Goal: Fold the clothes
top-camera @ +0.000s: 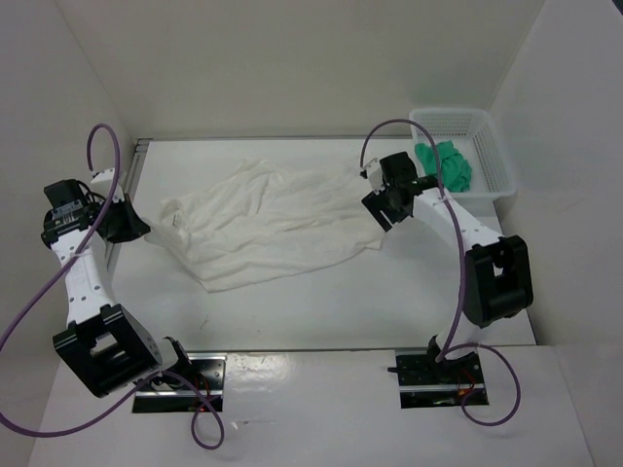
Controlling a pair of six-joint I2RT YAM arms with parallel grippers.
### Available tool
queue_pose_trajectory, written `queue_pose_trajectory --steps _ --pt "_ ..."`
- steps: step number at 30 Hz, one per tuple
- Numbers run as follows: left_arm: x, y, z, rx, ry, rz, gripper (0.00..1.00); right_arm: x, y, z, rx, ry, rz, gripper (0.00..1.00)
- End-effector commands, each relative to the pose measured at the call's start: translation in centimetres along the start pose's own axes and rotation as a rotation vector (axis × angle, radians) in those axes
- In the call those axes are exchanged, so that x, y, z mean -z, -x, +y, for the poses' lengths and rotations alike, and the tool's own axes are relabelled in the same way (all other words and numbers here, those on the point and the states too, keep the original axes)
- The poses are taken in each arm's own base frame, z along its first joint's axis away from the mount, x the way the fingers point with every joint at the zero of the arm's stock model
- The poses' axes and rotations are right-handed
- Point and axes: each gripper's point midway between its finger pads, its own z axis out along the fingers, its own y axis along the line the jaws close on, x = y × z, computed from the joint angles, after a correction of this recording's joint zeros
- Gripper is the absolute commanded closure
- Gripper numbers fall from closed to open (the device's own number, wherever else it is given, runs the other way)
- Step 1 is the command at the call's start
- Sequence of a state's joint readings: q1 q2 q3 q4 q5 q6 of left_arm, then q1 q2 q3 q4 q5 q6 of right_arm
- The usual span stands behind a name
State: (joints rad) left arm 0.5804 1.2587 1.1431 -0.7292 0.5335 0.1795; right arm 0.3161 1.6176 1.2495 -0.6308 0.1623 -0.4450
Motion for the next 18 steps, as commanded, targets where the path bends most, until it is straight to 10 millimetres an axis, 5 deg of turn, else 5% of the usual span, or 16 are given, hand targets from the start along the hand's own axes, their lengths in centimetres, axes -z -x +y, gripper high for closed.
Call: queue_pose_trajectory --steps 1,6,18 --pt "0.4 0.6 -0.5 -0.016 -0.004 -0.035 1.00 -0.1 1.4 -0.8 -0.089 0.020 -0.049 0.22" --pt "0.4 0.6 -0.5 -0.016 -0.004 -0.035 1.00 -0.3 0.1 4.1 -0.013 0.168 0.004 0.22" --pt "0.2 0.6 -0.8 -0.023 -0.012 -0.032 1.00 -3.8 -0.8 6.7 -0.190 0.229 0.095 0.34"
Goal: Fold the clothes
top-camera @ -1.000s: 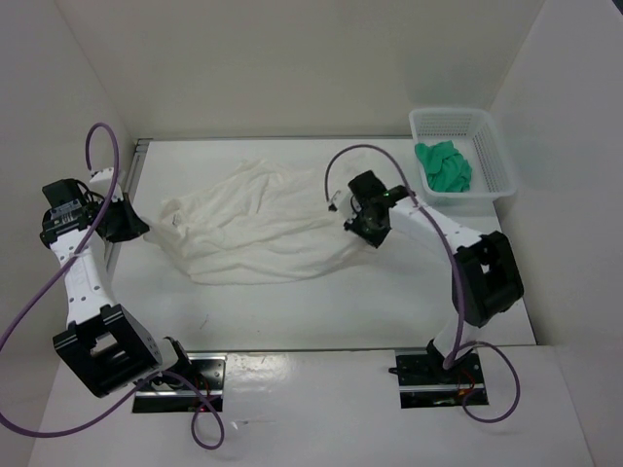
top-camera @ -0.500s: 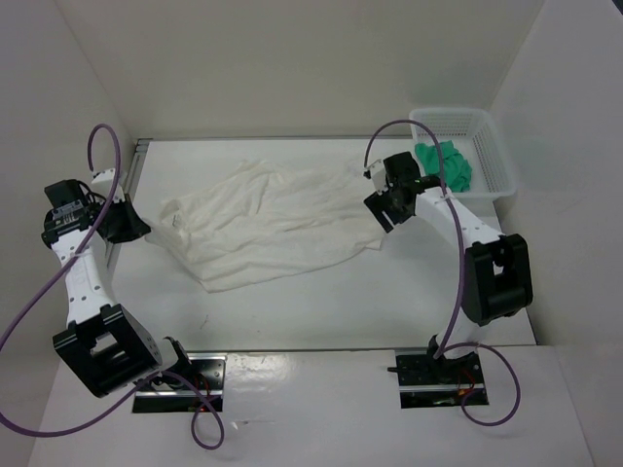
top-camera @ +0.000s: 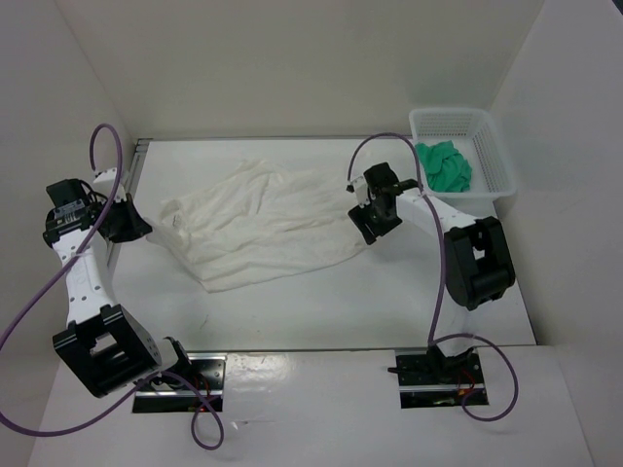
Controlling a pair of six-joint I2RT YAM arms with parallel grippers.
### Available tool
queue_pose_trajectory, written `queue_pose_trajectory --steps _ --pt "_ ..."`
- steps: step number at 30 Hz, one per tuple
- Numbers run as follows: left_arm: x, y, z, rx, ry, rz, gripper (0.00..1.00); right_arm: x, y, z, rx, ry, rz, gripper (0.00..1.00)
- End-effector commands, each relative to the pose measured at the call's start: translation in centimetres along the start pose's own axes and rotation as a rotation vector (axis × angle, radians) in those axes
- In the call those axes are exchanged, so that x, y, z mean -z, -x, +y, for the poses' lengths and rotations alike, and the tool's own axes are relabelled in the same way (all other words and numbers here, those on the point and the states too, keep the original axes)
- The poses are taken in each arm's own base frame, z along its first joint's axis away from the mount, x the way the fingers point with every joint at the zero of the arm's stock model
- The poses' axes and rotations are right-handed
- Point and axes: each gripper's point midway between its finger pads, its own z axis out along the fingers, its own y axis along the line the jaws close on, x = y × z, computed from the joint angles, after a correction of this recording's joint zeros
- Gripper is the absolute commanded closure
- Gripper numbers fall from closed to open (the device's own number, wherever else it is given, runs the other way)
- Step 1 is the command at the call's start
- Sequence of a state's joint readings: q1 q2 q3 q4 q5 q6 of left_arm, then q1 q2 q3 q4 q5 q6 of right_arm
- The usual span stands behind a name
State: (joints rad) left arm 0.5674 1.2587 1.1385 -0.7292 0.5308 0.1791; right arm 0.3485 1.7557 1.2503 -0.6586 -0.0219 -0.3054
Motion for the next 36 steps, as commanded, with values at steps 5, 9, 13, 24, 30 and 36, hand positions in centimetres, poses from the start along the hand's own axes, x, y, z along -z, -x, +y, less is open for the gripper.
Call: queue_pose_trajectory --steps 5,9,13,24,30,36 --pt "0.5 0.7 -0.5 -0.018 -0.004 -0.040 1.00 -1.0 0.6 -0.1 -0.138 -0.019 -0.002 0.40" --pt "0.3 0.9 -0.7 -0.029 -0.009 -0.045 1.00 -1.5 0.3 -0.6 -0.149 -0.055 0.014 0.43" --pt "0.3 0.9 -0.7 -0.029 -0.009 -0.045 1.00 -1.6 0.6 -1.2 -0.158 -0.088 -0.001 0.47" --pt "0.3 0.9 -0.7 -0.029 -0.009 -0.045 1.00 -2.1 1.0 -2.8 -0.192 -0.175 0.002 0.49" --pt "0.3 0.9 -0.7 -0.029 -0.009 -0.045 1.00 -2.2 2.1 -3.0 -0.213 -0.178 -0.021 0.54" --pt "0.3 0.9 -0.7 -0.029 -0.009 -0.045 1.00 -1.8 2.9 -3.6 -0.224 -0.205 -0.041 0.58"
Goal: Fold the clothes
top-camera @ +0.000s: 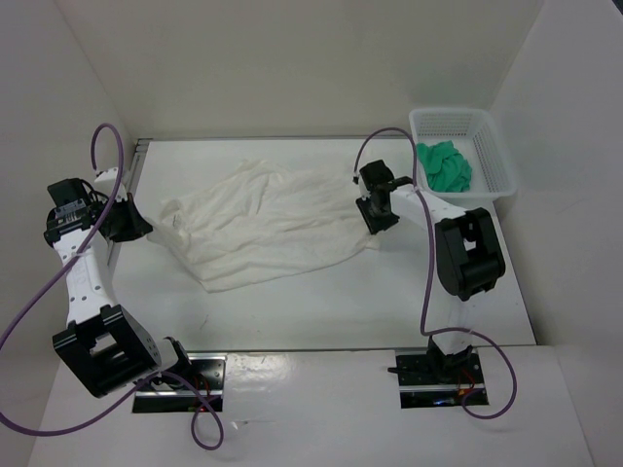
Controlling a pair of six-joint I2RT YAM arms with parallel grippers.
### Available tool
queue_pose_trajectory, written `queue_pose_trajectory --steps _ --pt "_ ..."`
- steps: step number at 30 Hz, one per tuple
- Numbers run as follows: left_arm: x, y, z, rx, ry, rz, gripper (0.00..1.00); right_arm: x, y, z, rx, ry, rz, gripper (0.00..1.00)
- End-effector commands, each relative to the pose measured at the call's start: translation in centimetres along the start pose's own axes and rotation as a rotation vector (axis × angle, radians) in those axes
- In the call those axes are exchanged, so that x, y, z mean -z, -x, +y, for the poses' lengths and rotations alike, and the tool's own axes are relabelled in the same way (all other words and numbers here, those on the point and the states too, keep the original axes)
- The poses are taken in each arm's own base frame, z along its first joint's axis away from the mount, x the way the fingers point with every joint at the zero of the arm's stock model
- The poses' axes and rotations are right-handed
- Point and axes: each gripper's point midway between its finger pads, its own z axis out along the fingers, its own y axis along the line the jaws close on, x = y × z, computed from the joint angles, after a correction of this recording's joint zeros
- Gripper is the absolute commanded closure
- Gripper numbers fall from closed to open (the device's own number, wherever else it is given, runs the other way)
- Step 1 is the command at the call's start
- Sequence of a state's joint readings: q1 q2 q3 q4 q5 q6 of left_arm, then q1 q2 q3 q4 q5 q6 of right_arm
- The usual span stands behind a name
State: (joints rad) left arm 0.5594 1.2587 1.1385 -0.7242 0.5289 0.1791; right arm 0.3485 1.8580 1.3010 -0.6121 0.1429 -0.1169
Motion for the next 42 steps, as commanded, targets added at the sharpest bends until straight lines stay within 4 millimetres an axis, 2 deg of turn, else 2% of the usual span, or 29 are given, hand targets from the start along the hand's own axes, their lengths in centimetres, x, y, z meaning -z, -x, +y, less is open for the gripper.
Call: queue_pose_trajectory --steps 1,5,11,13,29,34,35,36,40,41,42 --pt "0.4 0.8 -0.5 -0.021 -0.006 -0.043 1.00 0.4 2.8 -1.0 -0.045 -0.047 -0.083 0.59" --pt "0.4 0.8 -0.5 -0.021 -0.006 -0.043 1.00 0.1 2.6 -1.3 -0.044 -0.067 -0.072 0.64" --pt "0.4 0.8 -0.5 -0.021 -0.006 -0.043 1.00 -0.2 2.0 -1.6 -0.034 -0.085 -0.060 0.64" --pt "0.4 0.8 -0.5 -0.021 -0.006 -0.043 1.00 -0.2 1.9 -2.3 -0.035 -0.102 -0.056 0.64" --pt "0.3 0.9 -0.9 -0.027 -0.022 -0.043 1.00 -0.9 1.1 -2.5 0.008 -0.098 -0.035 0.98" --pt "0.3 0.9 -0.9 -0.027 -0.022 -0.043 1.00 0.0 1.0 -6.0 -0.016 -0.141 -0.046 1.00" --pt "0.3 0.9 -0.9 -0.027 -0.022 -0.043 1.00 1.3 2.1 -6.9 -0.025 -0.154 -0.087 1.00" --pt "0.3 0.9 -0.9 -0.027 -0.022 -0.043 1.00 1.9 2.3 -7.8 -0.028 -0.148 -0.098 1.00" --pt "0.1 0.8 -0.8 -0.022 -0.024 -0.036 1.00 7.9 5.9 -8.0 -0.021 -0.015 -0.253 1.00" --pt "0.1 0.8 -0.8 -0.022 -0.024 -0.036 1.00 9.9 6.5 -6.6 0.013 0.068 -0.296 1.00" --pt "0.1 0.8 -0.8 -0.022 -0.024 -0.036 1.00 11.0 6.7 -6.3 0.067 0.119 -0.320 1.00"
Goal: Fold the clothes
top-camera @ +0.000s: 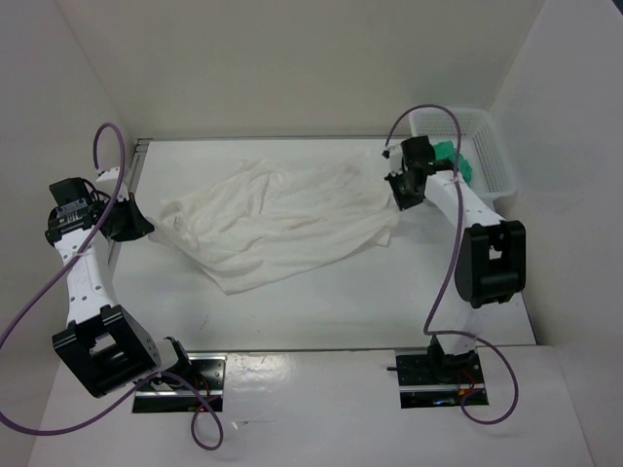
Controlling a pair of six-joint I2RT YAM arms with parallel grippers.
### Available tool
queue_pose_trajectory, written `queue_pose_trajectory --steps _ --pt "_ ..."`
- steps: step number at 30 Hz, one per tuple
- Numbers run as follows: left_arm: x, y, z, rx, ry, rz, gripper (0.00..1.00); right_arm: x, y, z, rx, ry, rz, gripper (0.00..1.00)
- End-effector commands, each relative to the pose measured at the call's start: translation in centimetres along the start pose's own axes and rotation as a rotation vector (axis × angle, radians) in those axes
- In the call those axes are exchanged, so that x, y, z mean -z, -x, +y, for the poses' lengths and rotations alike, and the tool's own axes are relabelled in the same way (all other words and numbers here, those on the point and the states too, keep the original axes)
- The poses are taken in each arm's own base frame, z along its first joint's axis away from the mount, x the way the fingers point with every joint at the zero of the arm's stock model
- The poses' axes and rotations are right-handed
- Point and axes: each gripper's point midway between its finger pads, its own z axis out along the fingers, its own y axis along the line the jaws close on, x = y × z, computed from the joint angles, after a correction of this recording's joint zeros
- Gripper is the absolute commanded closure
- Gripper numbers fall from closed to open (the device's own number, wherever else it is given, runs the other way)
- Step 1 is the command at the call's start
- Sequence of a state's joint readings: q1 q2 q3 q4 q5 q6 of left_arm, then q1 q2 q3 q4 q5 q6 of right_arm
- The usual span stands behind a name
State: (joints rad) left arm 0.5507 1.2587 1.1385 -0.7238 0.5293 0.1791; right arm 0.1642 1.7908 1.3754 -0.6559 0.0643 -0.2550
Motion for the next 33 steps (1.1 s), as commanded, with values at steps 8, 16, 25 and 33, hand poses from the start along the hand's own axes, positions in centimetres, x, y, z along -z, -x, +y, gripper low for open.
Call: queue_pose_trajectory --steps 8,16,25,33 --pt "0.1 0.7 -0.8 -0.022 -0.024 -0.035 1.00 13.6 1.4 10.4 0.383 0.834 -0.332 0.99" --pt "0.1 0.7 -0.8 -0.022 -0.024 -0.035 1.00 4.3 1.0 3.4 0.224 0.506 -0.141 0.99" --pt "-0.2 0.4 -1.1 -0.018 -0.034 -0.018 1.00 3.1 0.2 -5.6 0.096 0.061 -0.115 0.94" --pt "-0.2 0.4 -1.1 -0.018 -0.034 -0.018 1.00 4.1 -0.2 -5.8 0.089 -0.077 -0.134 0.37"
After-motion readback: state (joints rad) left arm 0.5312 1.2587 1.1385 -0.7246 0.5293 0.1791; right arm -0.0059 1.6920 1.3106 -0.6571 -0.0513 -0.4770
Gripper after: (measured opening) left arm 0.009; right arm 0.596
